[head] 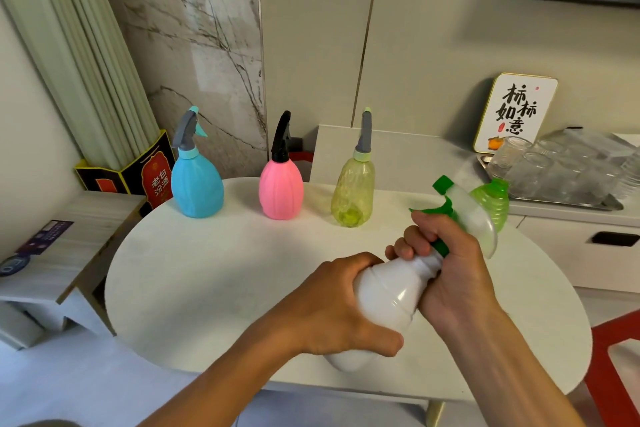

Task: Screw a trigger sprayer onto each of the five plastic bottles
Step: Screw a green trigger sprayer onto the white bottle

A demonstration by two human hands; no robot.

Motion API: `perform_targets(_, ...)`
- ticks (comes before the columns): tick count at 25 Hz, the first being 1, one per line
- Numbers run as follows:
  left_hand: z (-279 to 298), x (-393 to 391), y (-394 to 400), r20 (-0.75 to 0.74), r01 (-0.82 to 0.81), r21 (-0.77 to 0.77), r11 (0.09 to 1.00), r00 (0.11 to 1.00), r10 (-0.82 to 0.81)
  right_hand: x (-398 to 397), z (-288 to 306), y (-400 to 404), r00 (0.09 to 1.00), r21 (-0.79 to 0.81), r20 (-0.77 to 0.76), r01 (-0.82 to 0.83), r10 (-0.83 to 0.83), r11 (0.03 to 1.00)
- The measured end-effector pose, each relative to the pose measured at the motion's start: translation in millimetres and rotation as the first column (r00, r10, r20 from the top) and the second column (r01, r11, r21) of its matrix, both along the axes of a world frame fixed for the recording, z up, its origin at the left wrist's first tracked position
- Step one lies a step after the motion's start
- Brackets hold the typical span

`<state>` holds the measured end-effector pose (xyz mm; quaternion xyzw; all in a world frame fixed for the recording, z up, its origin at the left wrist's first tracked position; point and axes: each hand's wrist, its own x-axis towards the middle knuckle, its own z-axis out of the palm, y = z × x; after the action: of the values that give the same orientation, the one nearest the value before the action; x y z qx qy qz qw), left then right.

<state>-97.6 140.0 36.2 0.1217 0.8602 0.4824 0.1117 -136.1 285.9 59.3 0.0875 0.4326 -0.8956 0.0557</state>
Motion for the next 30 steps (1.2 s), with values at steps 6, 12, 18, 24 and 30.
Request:
perform_targets(6,-5,-1,10,-0.069,-0.030,-0.035,0.999,0.997,0.027,-5,-5,9,1.000,0.054,-0.008,0.022,-0.022,0.998)
perform_targets(12,-6,-16,-8,0.057,-0.133,0.241,0.961,0.991,0.123,-6,-20,7,0.928,0.299,-0.156,-0.281,0.337,0.912)
perform_targets(18,-15,-22,-15,0.149,-0.194,0.312,0.930,0.977,0.154,-7,-12,9,0.955,0.528,-0.257,0.007,0.152,0.849)
perform_targets(24,-17,-26,-16,0.142,-0.271,0.168,0.948,0.958,0.249,-70,11,35,0.875,0.569,-0.454,0.429,-0.167,0.702)
perform_targets(30,-20,-27,-24,0.051,-0.238,0.079,0.968,0.971,0.235,-150,-23,39,0.844,0.753,-0.496,0.536,-0.206,0.382)
